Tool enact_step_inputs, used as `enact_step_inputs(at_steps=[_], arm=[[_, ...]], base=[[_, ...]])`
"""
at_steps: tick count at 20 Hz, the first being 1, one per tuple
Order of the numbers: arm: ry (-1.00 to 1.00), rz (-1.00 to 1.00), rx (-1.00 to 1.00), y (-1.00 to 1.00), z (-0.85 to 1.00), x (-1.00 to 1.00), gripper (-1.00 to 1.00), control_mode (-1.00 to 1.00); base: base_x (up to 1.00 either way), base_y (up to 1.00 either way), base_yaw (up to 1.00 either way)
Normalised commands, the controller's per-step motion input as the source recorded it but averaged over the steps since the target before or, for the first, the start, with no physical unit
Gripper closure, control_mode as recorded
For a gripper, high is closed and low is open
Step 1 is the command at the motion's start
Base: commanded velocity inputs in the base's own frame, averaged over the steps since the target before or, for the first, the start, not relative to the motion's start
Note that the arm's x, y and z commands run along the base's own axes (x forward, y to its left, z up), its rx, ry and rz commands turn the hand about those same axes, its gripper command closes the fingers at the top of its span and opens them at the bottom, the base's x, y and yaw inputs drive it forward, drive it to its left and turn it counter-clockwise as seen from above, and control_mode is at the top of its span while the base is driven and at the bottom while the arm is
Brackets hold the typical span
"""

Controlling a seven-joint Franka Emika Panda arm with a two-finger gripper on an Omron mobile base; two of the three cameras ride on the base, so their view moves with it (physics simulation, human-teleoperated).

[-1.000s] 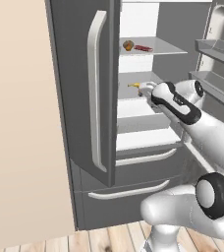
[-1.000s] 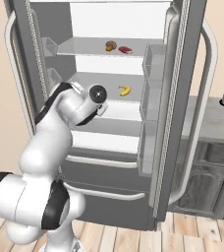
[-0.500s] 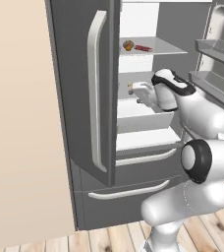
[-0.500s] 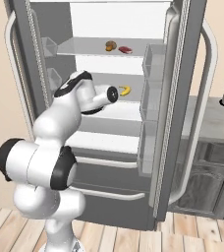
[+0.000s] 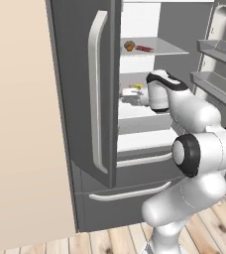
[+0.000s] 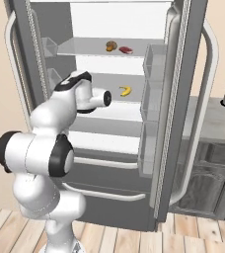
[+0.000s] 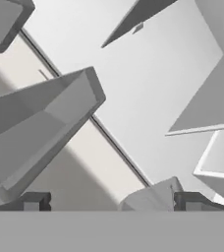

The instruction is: Open the fridge, remove the banana, mushroom, and steak, and place them on any counter.

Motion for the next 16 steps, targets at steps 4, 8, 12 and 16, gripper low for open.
enact_step_inputs(at_steps=[4,8,12,16], arm=[[-0.16,0.22,0.0,0.7,0.02,0.0,-1.0,-1.0],[-0.18,0.22,0.0,0.78,0.12,-0.09,-1.0,-1.0],[-0.22,0.21,-0.03,0.93,0.13,-0.79,-1.0,-1.0],[-0.32,0.17,-0.12,1.0,0.07,-1.0,-1.0,-1.0]], base=[[0.0,0.0,0.0],[0.0,0.0,0.0],[0.0,0.0,0.0],[0.0,0.0,0.0]])
